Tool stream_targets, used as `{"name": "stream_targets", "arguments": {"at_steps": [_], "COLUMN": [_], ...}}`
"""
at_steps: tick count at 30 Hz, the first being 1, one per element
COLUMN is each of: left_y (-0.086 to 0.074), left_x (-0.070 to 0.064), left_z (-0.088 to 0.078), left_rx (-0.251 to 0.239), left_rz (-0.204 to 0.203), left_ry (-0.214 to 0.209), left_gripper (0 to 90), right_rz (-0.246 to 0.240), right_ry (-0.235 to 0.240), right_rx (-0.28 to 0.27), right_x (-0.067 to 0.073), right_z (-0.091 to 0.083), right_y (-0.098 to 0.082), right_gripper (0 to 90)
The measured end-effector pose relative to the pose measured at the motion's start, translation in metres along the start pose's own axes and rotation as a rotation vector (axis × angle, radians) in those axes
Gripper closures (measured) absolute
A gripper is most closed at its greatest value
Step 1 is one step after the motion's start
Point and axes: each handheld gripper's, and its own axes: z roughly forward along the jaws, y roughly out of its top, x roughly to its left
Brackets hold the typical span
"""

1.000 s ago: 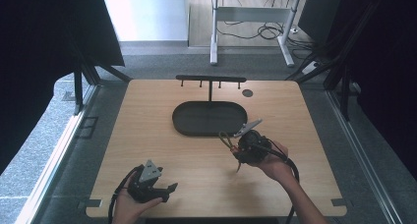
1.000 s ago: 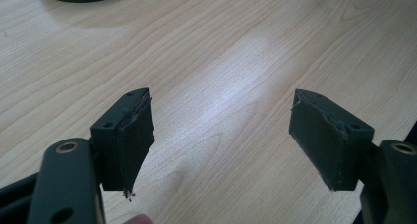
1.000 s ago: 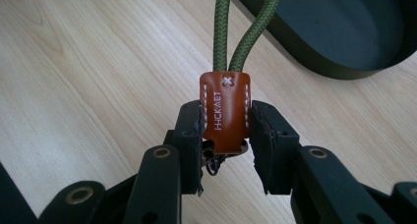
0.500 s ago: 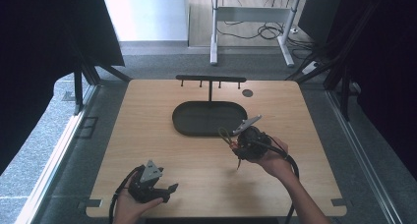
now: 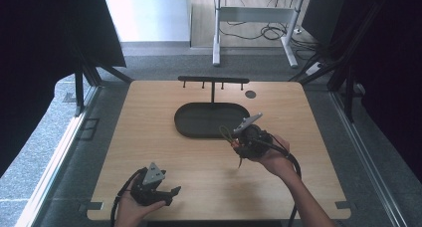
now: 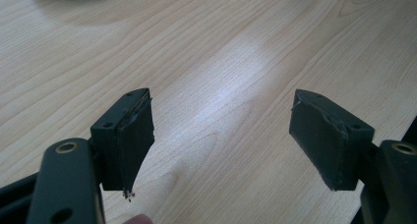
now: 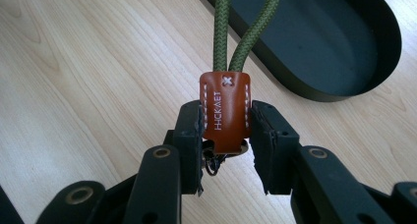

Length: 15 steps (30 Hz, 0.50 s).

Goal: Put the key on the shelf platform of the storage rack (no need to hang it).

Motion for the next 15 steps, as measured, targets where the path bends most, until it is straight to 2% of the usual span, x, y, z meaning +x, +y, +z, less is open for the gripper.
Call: {"name": "stream_targets", "arguments": {"at_steps": [15], "left_y": [0.0005], "left_x": [-0.0021], "left_z": [0.0026], "left_rx": [0.005], "left_rz": [0.005], "left_ry": [-0.004], "left_gripper": [25.4], "right_rz": [-0.002], "right_ry": [-0.013], "right_rx": [-0.004], "right_x": [-0.0036], "right_z": [-0.0043], "right_y": [0.0046], "right_gripper": [66.9]}}
